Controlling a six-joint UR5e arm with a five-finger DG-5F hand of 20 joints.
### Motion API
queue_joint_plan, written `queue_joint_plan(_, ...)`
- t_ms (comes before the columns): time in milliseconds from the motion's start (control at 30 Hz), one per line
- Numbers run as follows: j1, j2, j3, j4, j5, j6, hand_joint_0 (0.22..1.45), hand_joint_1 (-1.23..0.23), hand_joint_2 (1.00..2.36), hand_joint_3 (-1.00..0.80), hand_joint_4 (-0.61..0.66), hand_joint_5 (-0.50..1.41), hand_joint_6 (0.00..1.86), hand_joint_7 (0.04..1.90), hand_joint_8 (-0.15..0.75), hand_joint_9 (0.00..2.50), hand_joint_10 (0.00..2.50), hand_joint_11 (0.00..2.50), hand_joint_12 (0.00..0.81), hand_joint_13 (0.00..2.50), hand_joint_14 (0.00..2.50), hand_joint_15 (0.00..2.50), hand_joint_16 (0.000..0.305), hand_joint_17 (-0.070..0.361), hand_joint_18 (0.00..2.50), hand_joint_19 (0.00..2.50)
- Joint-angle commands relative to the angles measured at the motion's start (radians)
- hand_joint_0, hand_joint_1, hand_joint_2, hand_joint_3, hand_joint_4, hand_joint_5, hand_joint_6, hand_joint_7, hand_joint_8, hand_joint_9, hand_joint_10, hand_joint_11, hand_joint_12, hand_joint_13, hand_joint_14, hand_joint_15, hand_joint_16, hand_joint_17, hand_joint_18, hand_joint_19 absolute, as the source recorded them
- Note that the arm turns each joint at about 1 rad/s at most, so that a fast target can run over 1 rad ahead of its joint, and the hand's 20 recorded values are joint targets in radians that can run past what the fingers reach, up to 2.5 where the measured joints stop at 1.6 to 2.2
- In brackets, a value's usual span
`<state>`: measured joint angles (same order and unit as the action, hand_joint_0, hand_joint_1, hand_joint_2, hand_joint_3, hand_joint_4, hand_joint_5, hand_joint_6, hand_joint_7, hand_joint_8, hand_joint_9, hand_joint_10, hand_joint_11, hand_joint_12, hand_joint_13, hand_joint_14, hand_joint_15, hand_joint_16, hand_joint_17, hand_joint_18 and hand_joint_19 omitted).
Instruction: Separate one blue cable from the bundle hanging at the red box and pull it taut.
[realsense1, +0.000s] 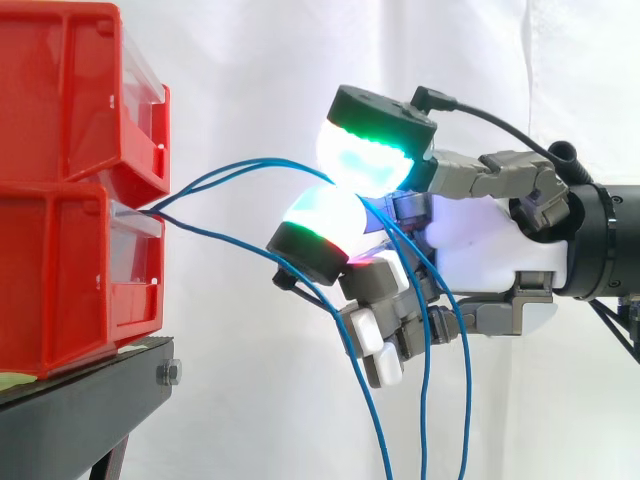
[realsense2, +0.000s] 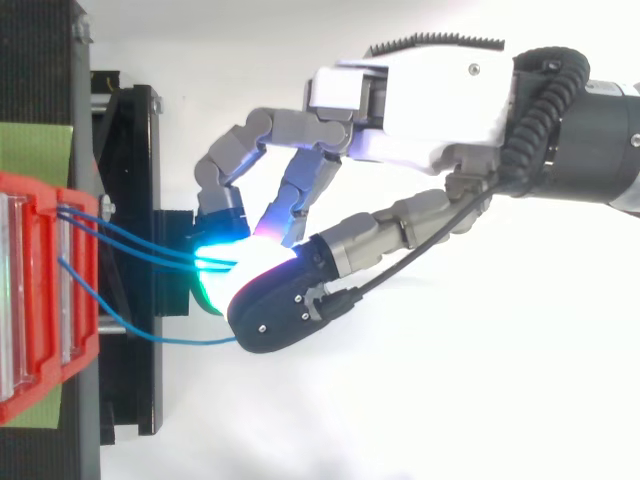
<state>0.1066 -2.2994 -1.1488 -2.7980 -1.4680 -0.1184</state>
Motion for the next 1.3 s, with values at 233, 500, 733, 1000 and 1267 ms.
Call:
queue_joint_plan(233,-0.001,0.0,0.0,0.0,0.0,-0.001,0.72,-0.86,1.0,-0.45,0.1,-0.17,0.95,0.99,0.371,1.02,0.01,0.98,0.384,0.92,0.02,0.61,0.05,0.112,0.88,0.68)
queue_joint_plan(500,-0.004,0.0,0.0,0.0,0.0,-0.014,0.53,-0.58,1.0,-0.5,0.11,-0.14,0.87,0.98,0.374,1.1,0.01,0.86,0.398,0.94,0.02,0.59,0.054,0.121,0.9,0.65)
queue_joint_plan(733,-0.005,0.0,0.0,-0.002,0.0,-0.023,0.6,-0.62,1.02,-0.25,0.1,-0.13,0.88,1.11,0.378,1.11,0.01,0.87,0.391,0.93,0.02,0.6,0.051,0.116,0.88,0.69)
queue_joint_plan(1000,-0.007,0.0,0.0,0.0,0.003,-0.023,0.65,-0.81,1.02,-0.06,0.05,-0.15,0.93,1.16,0.405,1.1,0.01,0.92,0.407,0.94,0.02,0.6,0.055,0.124,0.93,0.67)
queue_joint_plan(1267,-0.007,0.0,0.001,0.0,0.003,-0.023,0.74,-0.88,1.01,-0.32,0.04,-0.17,0.95,1.04,0.359,1.06,0.01,0.95,0.38,0.89,0.02,0.61,0.051,0.114,0.88,0.71)
